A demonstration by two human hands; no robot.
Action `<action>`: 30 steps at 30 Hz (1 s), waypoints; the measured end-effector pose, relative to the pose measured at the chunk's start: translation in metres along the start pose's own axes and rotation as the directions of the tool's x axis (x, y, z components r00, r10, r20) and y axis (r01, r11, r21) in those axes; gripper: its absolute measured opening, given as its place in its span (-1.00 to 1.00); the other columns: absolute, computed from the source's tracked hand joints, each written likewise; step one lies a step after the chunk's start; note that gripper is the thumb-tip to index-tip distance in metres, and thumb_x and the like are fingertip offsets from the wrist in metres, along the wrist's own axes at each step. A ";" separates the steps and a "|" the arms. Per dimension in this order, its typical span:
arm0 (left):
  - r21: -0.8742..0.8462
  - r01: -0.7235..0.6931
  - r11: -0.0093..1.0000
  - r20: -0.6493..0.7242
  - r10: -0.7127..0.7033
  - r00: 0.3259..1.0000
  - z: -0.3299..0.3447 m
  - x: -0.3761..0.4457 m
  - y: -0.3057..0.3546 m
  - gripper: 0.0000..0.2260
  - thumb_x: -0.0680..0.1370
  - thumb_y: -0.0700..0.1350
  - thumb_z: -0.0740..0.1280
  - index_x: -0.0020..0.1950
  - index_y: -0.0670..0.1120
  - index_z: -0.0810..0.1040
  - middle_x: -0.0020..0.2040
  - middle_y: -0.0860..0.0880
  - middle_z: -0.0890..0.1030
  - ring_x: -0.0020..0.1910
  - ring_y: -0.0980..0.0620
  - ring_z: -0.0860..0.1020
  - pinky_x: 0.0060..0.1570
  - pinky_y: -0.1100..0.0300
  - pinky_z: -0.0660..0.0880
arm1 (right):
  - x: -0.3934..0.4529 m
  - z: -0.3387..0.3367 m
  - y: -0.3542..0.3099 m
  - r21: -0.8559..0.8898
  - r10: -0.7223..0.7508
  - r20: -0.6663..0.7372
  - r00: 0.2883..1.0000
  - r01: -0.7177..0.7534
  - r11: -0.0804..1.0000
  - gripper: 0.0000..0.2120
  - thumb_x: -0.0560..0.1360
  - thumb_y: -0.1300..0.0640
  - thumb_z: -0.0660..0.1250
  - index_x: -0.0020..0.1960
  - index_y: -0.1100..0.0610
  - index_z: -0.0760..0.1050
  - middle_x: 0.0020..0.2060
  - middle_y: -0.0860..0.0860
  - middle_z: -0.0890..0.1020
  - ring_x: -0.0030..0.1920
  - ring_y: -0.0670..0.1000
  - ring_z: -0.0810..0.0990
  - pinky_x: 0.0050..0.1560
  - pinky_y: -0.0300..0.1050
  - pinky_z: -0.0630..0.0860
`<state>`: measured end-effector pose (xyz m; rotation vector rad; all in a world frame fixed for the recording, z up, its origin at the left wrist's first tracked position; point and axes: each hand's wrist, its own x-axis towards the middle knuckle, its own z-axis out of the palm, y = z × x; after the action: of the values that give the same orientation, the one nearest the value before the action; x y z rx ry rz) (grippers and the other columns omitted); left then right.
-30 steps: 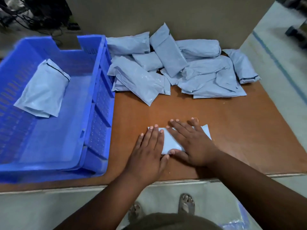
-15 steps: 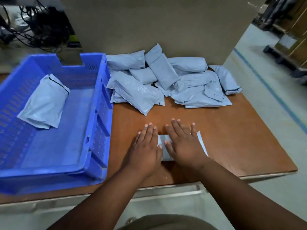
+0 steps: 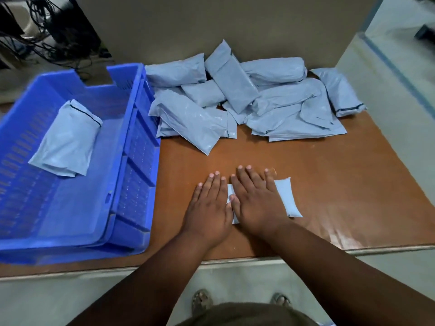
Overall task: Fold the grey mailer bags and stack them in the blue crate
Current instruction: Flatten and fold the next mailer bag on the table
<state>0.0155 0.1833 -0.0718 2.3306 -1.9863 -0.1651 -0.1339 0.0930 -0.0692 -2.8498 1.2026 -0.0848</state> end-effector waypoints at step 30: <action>0.052 -0.072 0.996 0.020 0.071 0.997 -0.002 0.020 0.052 -0.37 0.69 0.14 -0.10 0.74 -0.06 0.05 0.75 -0.09 0.00 0.72 -0.07 -0.03 0.67 -0.15 -0.05 | -0.023 -0.012 0.065 0.007 -0.042 0.114 0.993 0.042 0.999 -0.35 0.73 -0.23 -0.15 0.73 0.05 0.01 0.72 0.05 0.00 0.71 0.08 -0.08 0.67 0.26 -0.11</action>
<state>-0.0317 0.1557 -0.0637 2.2928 -2.1040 -0.1321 -0.1974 0.0637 -0.0626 -2.8326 1.1194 0.0720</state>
